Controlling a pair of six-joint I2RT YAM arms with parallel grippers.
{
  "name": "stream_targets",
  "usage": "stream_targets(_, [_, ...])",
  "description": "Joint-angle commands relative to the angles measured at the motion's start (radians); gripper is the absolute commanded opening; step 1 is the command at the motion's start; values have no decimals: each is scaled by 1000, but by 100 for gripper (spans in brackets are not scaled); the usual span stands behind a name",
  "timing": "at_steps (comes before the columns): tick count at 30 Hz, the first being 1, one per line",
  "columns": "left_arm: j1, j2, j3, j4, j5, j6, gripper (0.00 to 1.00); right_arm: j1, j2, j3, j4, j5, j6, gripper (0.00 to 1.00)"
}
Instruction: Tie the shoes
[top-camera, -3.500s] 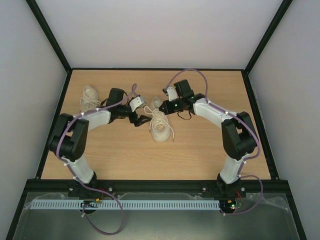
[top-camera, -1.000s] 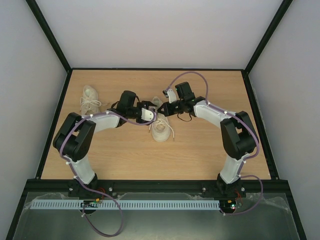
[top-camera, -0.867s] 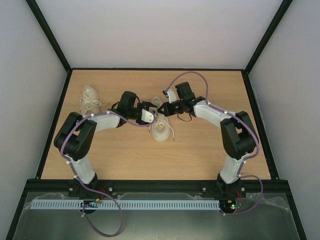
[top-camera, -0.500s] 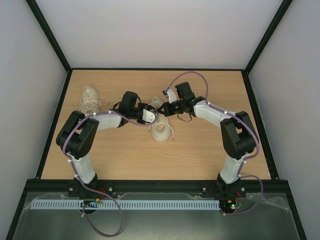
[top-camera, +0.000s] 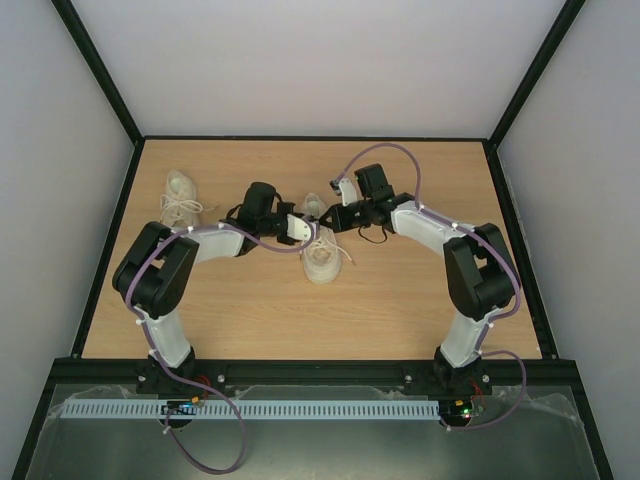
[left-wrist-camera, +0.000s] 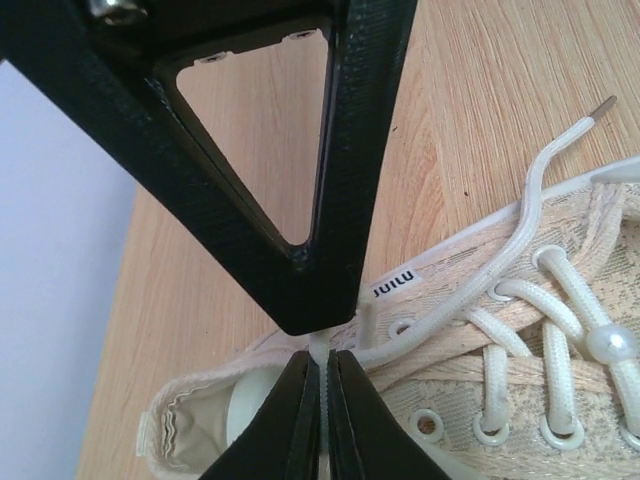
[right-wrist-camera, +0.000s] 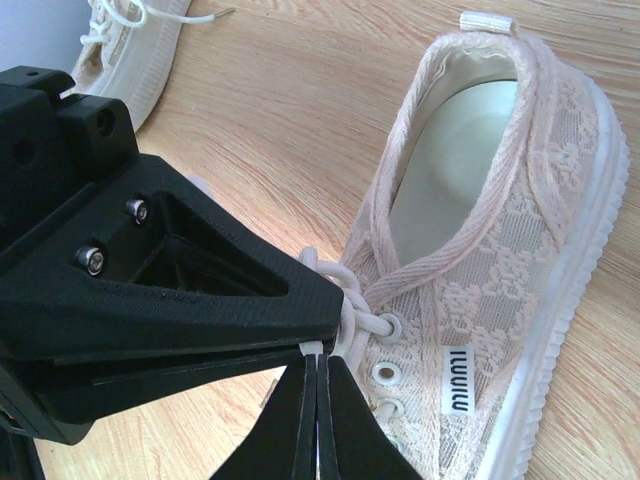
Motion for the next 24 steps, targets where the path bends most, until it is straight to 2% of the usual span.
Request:
stream_targets(1, [-5,-8,-24,17,28,9,2,-4,-30,-6,-23,-20,12,9])
stream_targets(3, [-5,-11,-26,15,29,1,3,-7,-34,-1,-28,-12,8,29])
stream_targets(4, [-5,-13,-26,15,31,-7,3,-8,-38,-1,-36,-7,-1,35])
stream_targets(6, [-5,-19,-25,15,42,-17,3,-11,-58,-18,-43,16,-12,39])
stream_targets(13, [-5,-14,-45,62,28,-23,3,-23,-126,-141,81,-1,11,38])
stream_targets(16, [-4,-17,-58,94,23,-22,2,-85,-69,-51,85,-43,59,28])
stream_targets(24, [0,-9,-94,186,19,-3,2,-100,132,147,-49,-151,-34,23])
